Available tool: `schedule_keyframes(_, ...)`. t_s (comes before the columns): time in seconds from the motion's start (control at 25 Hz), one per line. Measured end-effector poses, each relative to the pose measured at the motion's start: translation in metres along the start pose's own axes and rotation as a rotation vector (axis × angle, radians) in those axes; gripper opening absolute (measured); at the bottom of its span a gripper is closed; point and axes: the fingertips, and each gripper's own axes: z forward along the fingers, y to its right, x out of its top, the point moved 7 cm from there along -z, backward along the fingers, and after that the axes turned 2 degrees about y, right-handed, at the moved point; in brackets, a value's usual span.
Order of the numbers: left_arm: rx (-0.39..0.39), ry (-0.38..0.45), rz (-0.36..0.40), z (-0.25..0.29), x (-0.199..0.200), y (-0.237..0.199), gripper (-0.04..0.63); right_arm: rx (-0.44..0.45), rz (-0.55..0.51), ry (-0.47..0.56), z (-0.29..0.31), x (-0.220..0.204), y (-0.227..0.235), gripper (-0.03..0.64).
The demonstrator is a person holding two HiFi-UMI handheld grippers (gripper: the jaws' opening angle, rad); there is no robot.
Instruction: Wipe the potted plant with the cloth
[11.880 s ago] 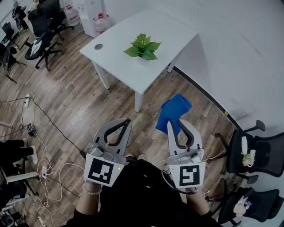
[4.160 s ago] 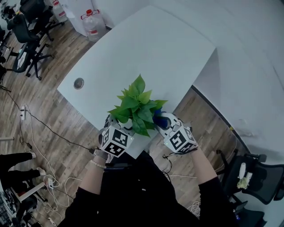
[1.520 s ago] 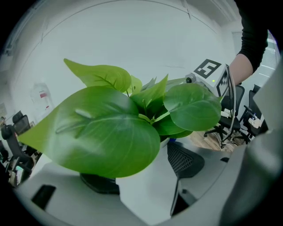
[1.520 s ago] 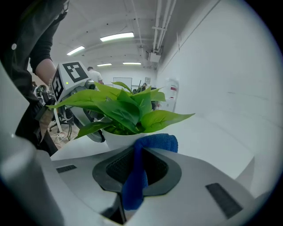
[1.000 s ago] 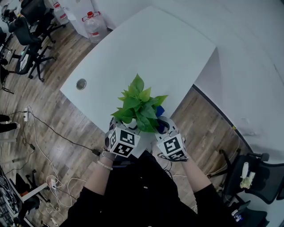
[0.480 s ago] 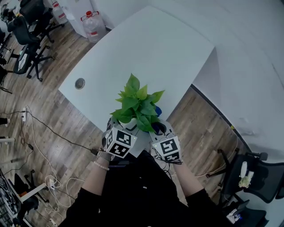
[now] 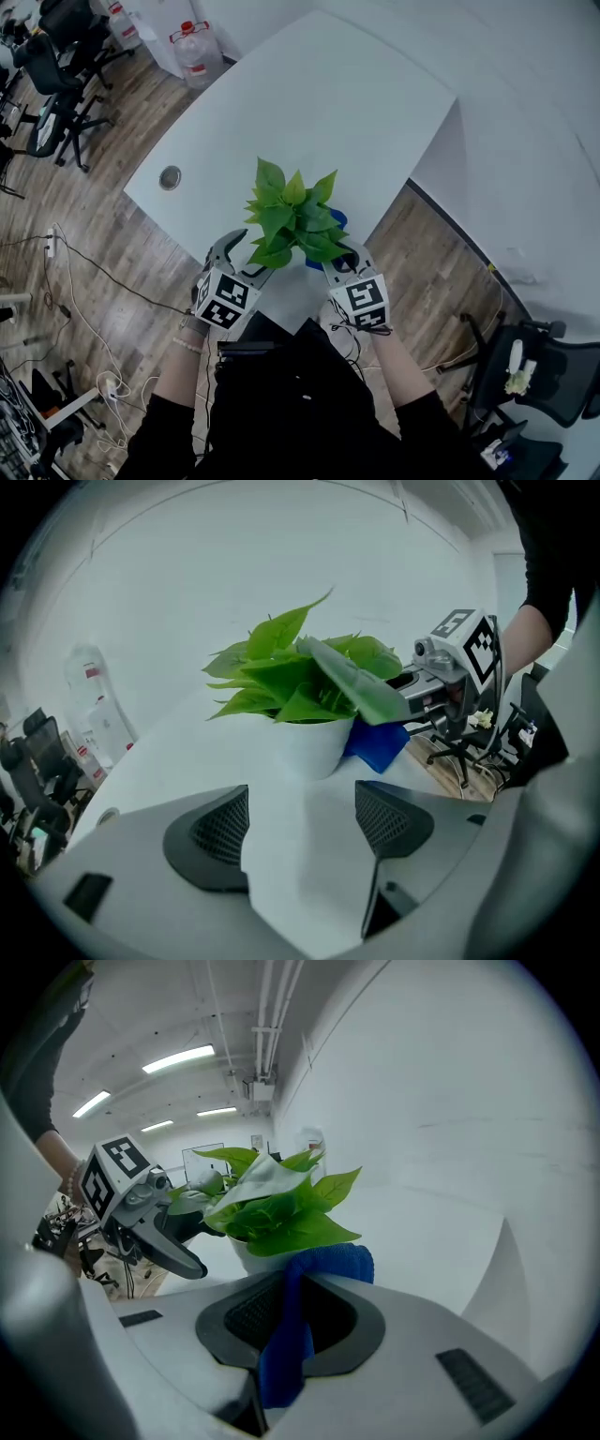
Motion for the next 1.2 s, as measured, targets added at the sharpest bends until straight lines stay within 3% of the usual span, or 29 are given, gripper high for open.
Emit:
schedule_keyframes(0.44,-0.129,0.012,0.163,0.021,0.020,-0.037,0.368,-0.026,-0.068,-0.026,0.027,0.017,0.024,0.083)
schedule_keyframes(0.88,-0.241,0.072,0.218,0.037,0.044,-0.046,0.400,0.044,-0.209,-0.060,0.055,0.039,0.045,0.083)
schedule_keyframes(1.2,-0.247,0.126,0.209,0.043,0.050,-0.048,0.399,0.092,-0.283,-0.078,0.068,0.049,0.048,0.083)
